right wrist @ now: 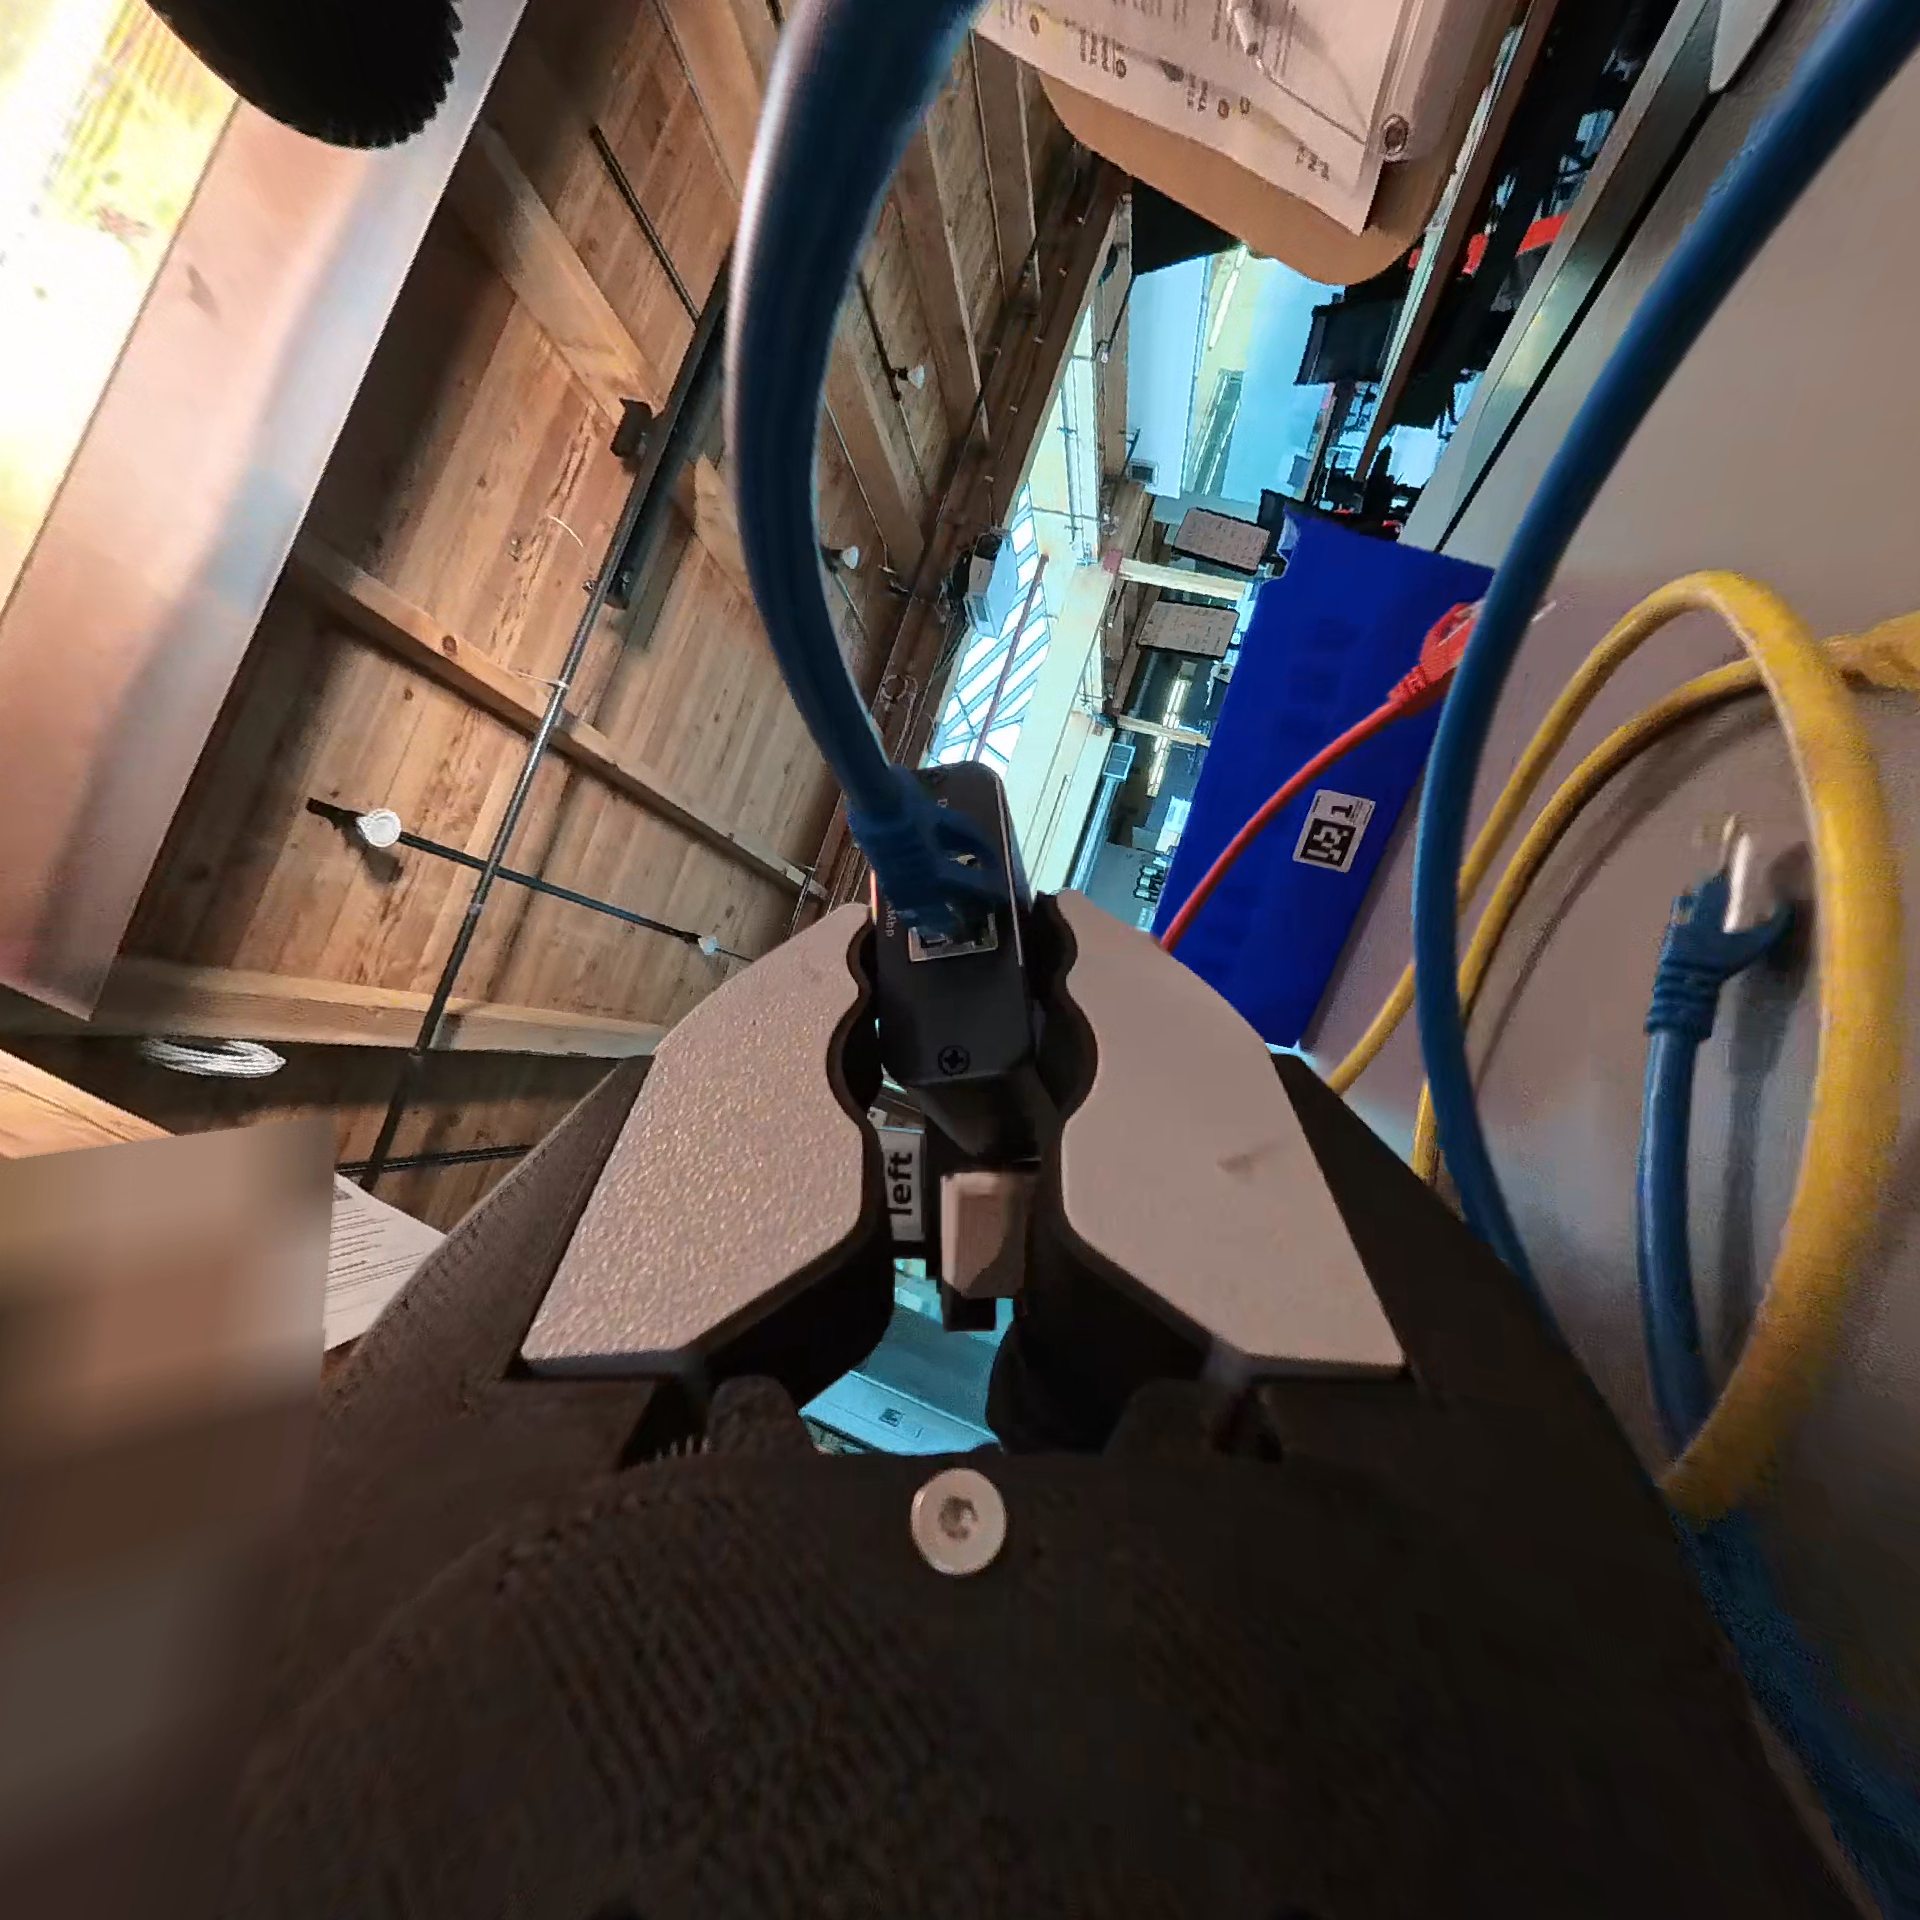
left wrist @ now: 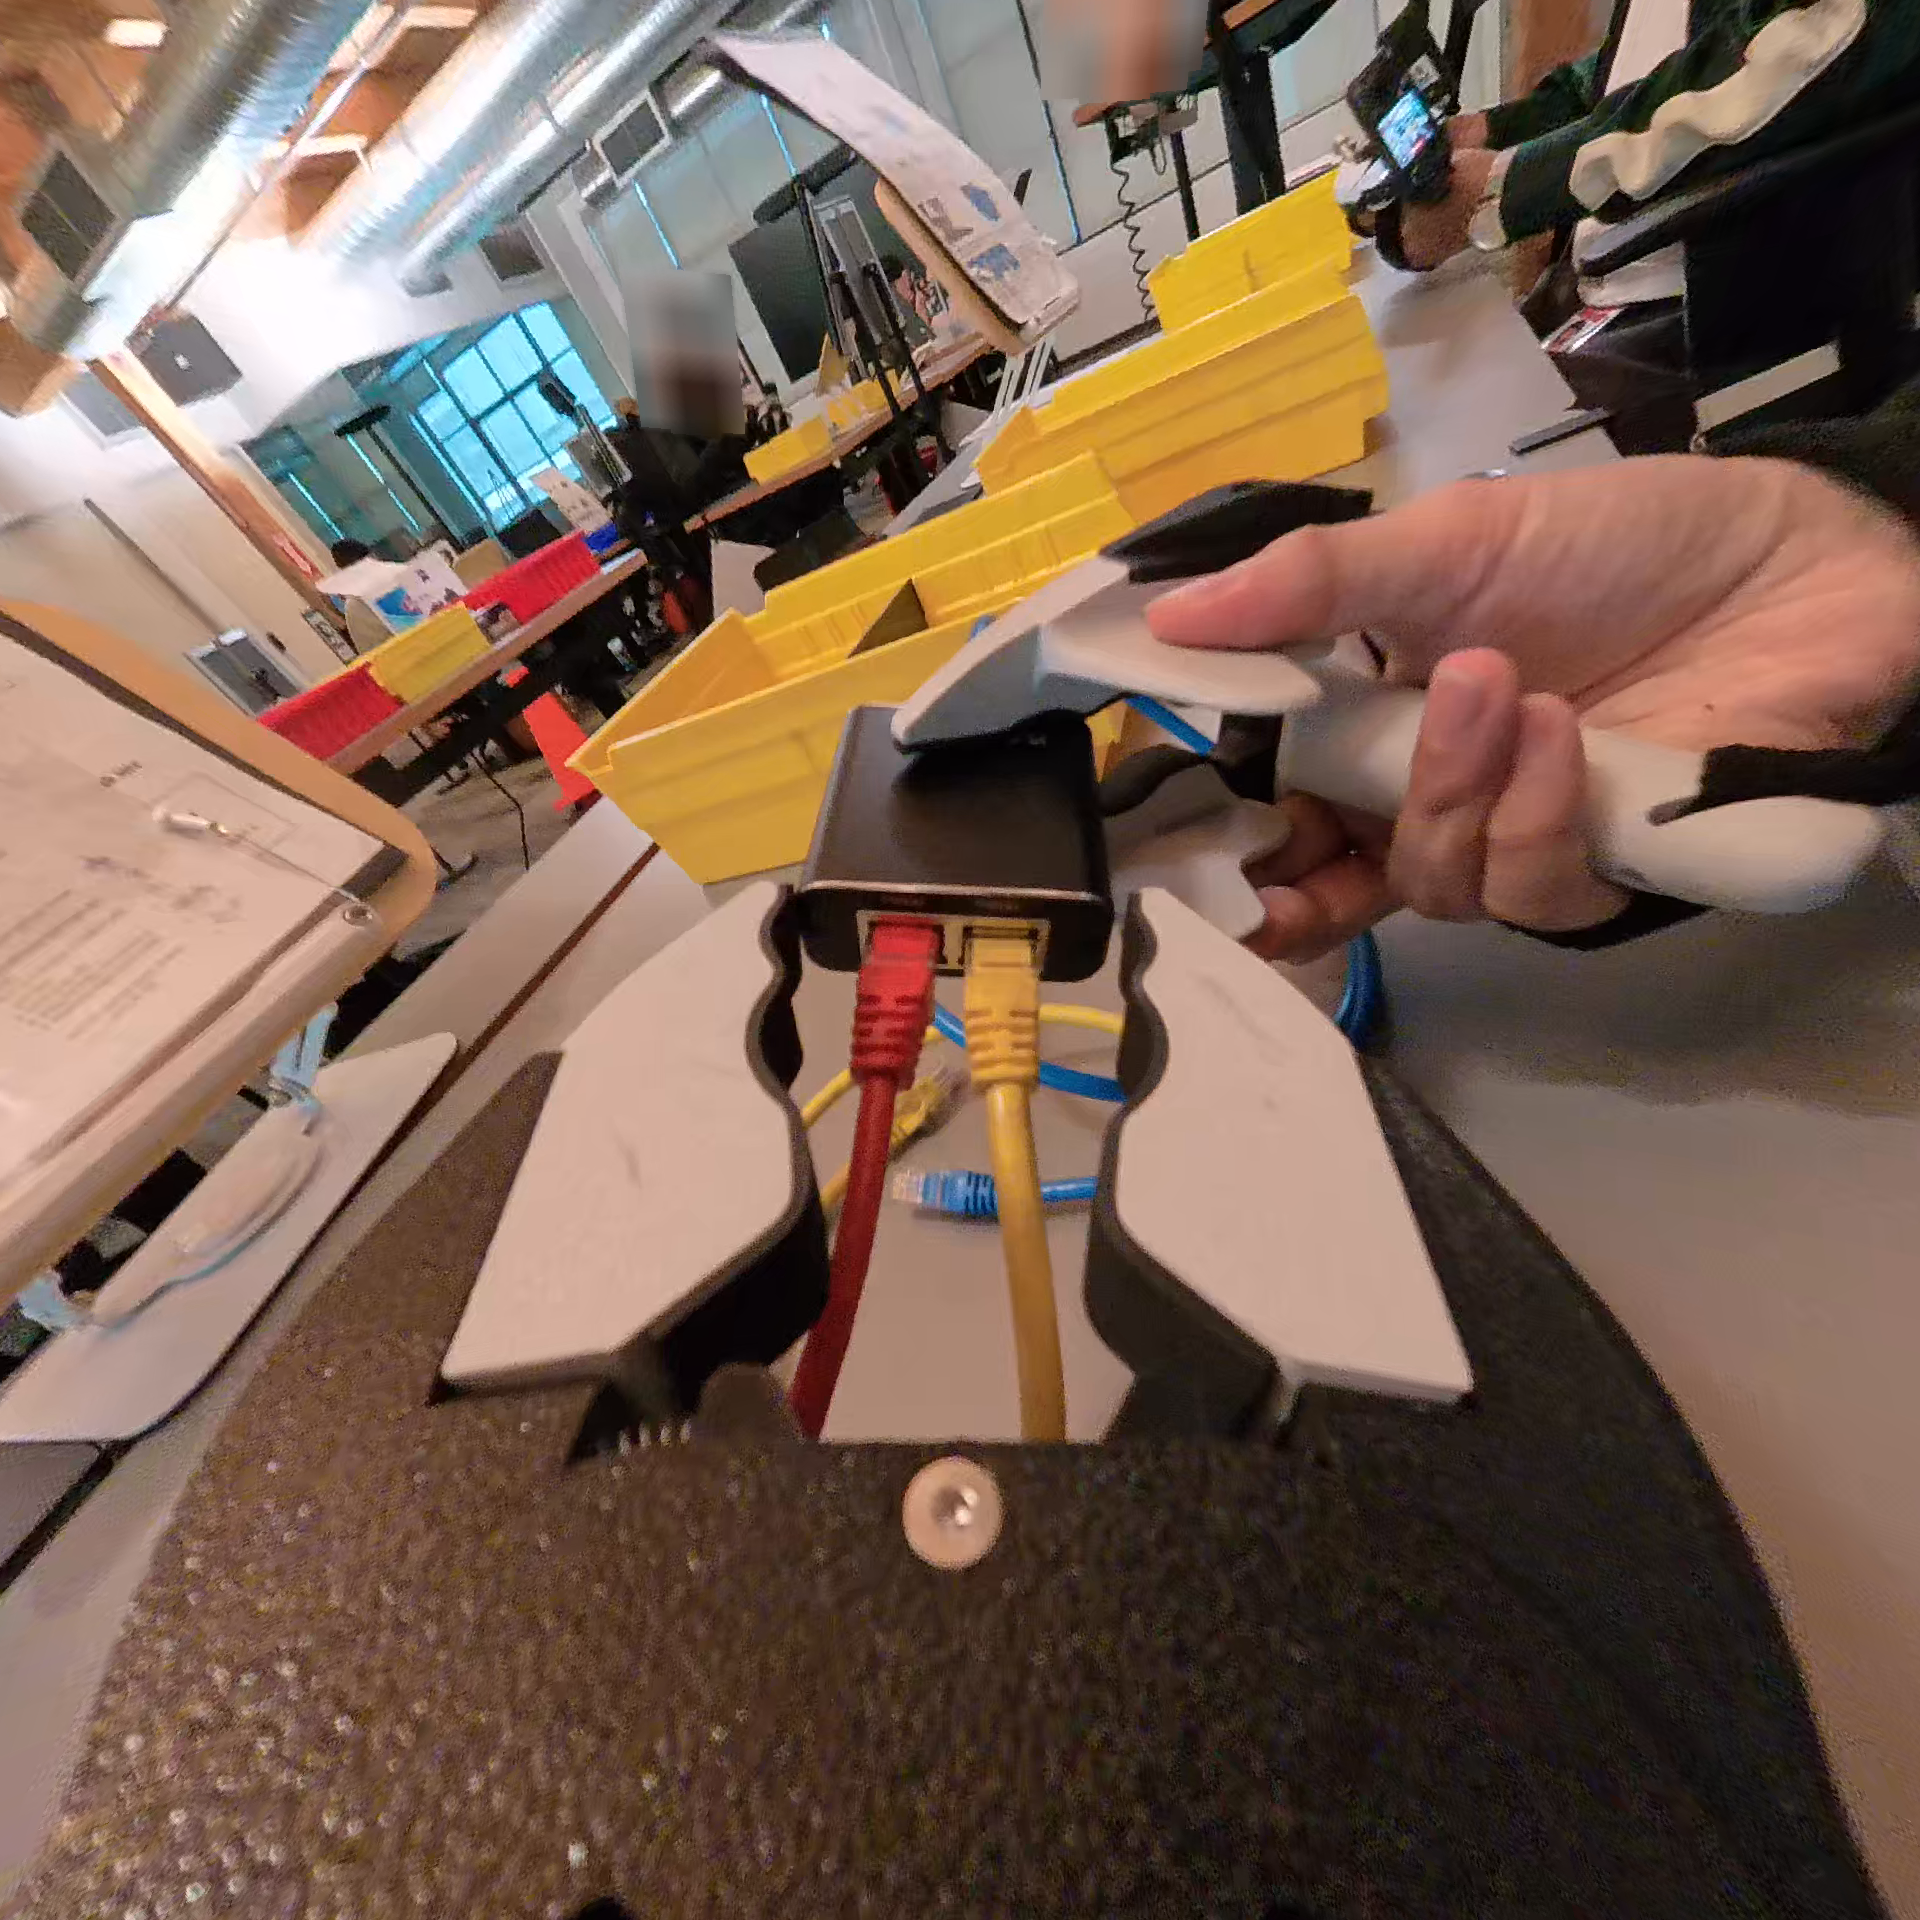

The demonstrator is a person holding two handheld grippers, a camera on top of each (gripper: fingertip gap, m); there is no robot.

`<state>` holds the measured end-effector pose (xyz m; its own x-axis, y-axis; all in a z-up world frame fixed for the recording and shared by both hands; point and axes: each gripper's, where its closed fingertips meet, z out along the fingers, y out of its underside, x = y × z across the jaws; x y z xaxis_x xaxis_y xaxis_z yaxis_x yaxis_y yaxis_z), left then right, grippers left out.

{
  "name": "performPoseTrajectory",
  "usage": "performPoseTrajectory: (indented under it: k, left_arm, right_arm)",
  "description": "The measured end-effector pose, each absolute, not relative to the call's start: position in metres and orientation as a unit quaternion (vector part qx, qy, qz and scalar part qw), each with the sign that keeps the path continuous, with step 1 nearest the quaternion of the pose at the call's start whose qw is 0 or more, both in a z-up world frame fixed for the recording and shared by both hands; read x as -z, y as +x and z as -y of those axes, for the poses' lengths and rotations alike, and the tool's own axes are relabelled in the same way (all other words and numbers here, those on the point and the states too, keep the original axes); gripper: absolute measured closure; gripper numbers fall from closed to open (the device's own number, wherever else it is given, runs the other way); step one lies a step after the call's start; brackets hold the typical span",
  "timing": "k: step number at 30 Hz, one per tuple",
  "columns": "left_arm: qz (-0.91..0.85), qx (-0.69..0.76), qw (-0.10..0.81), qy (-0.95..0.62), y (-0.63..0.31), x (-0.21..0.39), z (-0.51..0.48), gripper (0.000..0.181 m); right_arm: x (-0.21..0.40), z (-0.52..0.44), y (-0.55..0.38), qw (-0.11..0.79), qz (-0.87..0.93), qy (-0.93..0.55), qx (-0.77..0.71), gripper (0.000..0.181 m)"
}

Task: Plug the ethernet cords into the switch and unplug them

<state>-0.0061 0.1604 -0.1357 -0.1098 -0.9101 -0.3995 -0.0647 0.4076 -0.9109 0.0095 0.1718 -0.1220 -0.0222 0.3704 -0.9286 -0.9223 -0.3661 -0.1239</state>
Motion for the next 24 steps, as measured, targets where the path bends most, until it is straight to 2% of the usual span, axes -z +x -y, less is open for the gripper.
performPoseTrajectory:
  k: [5, 9, 15, 19, 24]
  left_arm:
    - [-0.625, 0.402, 0.545, -0.387, -0.003, 0.143, -0.164, 0.122]
    - [-0.613, 0.372, 0.595, -0.363, -0.001, 0.139, -0.163, 0.123]
    - [-0.605, 0.363, 0.611, -0.358, -0.003, 0.135, -0.161, 0.122]
    - [-0.615, 0.372, 0.583, -0.380, -0.004, 0.139, -0.164, 0.123]
    - [-0.588, 0.431, 0.551, -0.407, -0.008, 0.133, -0.168, 0.122]
  right_arm:
    - [0.122, -0.173, 0.008, 0.494, -0.297, -0.477, -0.664, 0.154]
    - [0.122, -0.172, 0.011, 0.492, -0.306, -0.465, -0.670, 0.154]
    - [0.119, -0.171, 0.009, 0.490, -0.298, -0.467, -0.673, 0.154]
    - [0.121, -0.172, 0.005, 0.501, -0.273, -0.492, -0.657, 0.154]
    - [0.115, -0.172, 0.011, 0.534, -0.218, -0.537, -0.615, 0.145]
